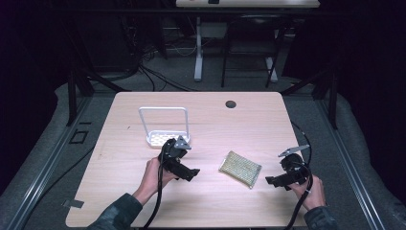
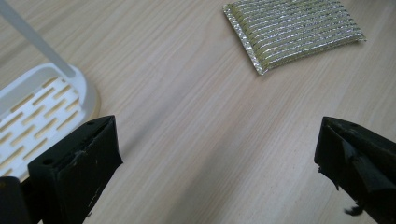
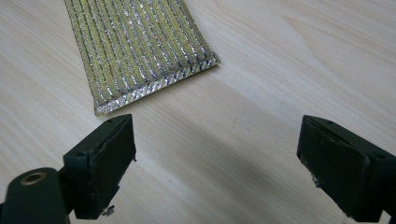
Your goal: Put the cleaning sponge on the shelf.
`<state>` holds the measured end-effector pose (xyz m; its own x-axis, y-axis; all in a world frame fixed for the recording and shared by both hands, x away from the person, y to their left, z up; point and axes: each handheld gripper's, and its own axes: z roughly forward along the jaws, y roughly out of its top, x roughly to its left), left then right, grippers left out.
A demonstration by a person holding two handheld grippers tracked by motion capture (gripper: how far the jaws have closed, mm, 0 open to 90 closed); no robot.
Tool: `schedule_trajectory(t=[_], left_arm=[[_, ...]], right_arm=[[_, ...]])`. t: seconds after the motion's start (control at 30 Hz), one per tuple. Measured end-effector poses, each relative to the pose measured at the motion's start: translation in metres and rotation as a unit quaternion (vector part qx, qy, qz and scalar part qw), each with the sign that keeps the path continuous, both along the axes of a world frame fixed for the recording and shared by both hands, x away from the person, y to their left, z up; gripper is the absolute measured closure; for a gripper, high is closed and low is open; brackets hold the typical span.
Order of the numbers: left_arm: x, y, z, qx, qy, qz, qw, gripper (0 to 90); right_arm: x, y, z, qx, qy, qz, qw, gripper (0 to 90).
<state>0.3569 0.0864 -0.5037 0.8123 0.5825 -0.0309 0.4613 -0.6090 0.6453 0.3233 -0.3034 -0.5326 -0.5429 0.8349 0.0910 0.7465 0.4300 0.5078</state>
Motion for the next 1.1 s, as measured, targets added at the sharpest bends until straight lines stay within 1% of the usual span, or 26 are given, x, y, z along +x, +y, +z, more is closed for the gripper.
schedule_trajectory(t=[0.03, 0.1, 0.17, 0.2, 0.23, 0.3, 0.33, 0.37, 0.43, 0.47, 0.5, 0.53, 0.57, 0.6, 0.63, 0.67, 0.83, 0.87, 0.97, 1.0, 1.1], left_arm=[[0.002, -0.006, 0.000, 0.003, 0.002, -0.004, 1.0000, 0.0], [0.004, -0.011, -0.001, 0.002, 0.005, -0.008, 1.0000, 0.0], [0.007, -0.018, -0.001, 0.001, 0.007, -0.012, 0.9999, 0.0], [0.007, -0.018, -0.001, 0.001, 0.007, -0.012, 0.9999, 0.0], [0.009, -0.025, 0.000, 0.001, 0.009, -0.015, 0.9999, 0.1], [0.012, -0.033, 0.000, 0.004, 0.009, -0.019, 0.9998, 0.1], [0.012, -0.033, 0.000, 0.004, 0.009, -0.019, 0.9998, 0.1], [0.015, -0.041, 0.000, 0.006, 0.009, -0.021, 0.9997, 0.1], [0.019, -0.049, 0.000, 0.007, 0.010, -0.026, 0.9996, 0.1], [0.019, -0.049, 0.000, 0.007, 0.010, -0.026, 0.9996, 0.3], [0.022, -0.057, 0.002, 0.007, 0.012, -0.029, 0.9995, 0.2], [0.022, -0.057, 0.002, 0.007, 0.012, -0.029, 0.9995, 0.3], [0.024, -0.064, 0.002, 0.008, 0.012, -0.030, 0.9994, 0.3], [0.026, -0.071, 0.002, 0.011, 0.013, -0.035, 0.9992, 0.3], [0.027, -0.076, 0.002, 0.016, 0.011, -0.037, 0.9991, 0.4], [0.027, -0.076, 0.002, 0.016, 0.011, -0.037, 0.9991, 0.4], [0.033, -0.102, -0.002, 0.030, 0.018, -0.052, 0.9980, 1.9], [0.033, -0.102, -0.002, 0.030, 0.018, -0.052, 0.9980, 2.0], [0.036, -0.113, -0.008, 0.034, 0.024, -0.053, 0.9977, 2.1], [0.037, -0.117, -0.010, 0.036, 0.030, -0.054, 0.9975, 2.3], [0.039, -0.124, -0.015, 0.041, 0.032, -0.054, 0.9972, 2.9]], right_arm=[[0.000, 0.000, 0.000, -0.003, 0.002, 0.001, 1.0000, 11.4], [0.000, 0.000, 0.000, -0.004, 0.000, 0.004, 1.0000, 11.5], [-0.001, 0.001, 0.001, 0.003, -0.002, 0.000, 1.0000, 11.8], [-0.001, 0.001, 0.001, 0.003, -0.002, 0.000, 1.0000, 11.8], [-0.001, 0.001, 0.001, -0.001, -0.003, 0.001, 1.0000, 12.1], [-0.002, 0.000, 0.001, -0.001, -0.002, -0.001, 1.0000, 12.2], [-0.002, 0.000, 0.001, -0.001, -0.002, -0.002, 1.0000, 12.3], [-0.002, -0.001, 0.002, -0.001, -0.003, 0.000, 1.0000, 12.4], [-0.002, -0.001, 0.002, -0.001, -0.004, 0.000, 1.0000, 12.5], [-0.002, -0.001, 0.002, -0.001, -0.004, 0.000, 1.0000, 12.5], [-0.002, -0.001, 0.002, -0.001, -0.004, 0.000, 1.0000, 12.5], [-0.002, -0.001, 0.002, -0.001, -0.004, 0.000, 1.0000, 12.5], [-0.002, 0.000, 0.002, 0.001, -0.004, 0.000, 1.0000, 12.6], [-0.002, -0.001, 0.003, -0.003, -0.004, 0.001, 1.0000, 12.7], [-0.002, -0.001, 0.002, -0.002, -0.005, 0.001, 1.0000, 12.7], [-0.002, -0.001, 0.002, -0.002, -0.005, 0.001, 1.0000, 12.7], [-0.003, -0.002, 0.003, -0.001, -0.006, -0.001, 1.0000, 12.8], [-0.003, -0.002, 0.003, -0.001, -0.006, -0.001, 1.0000, 12.8], [-0.003, -0.001, 0.003, 0.002, -0.007, 0.000, 1.0000, 12.9], [-0.003, -0.002, 0.002, 0.002, -0.008, 0.000, 1.0000, 12.9], [-0.003, -0.002, 0.003, 0.000, -0.007, 0.001, 1.0000, 13.0]])
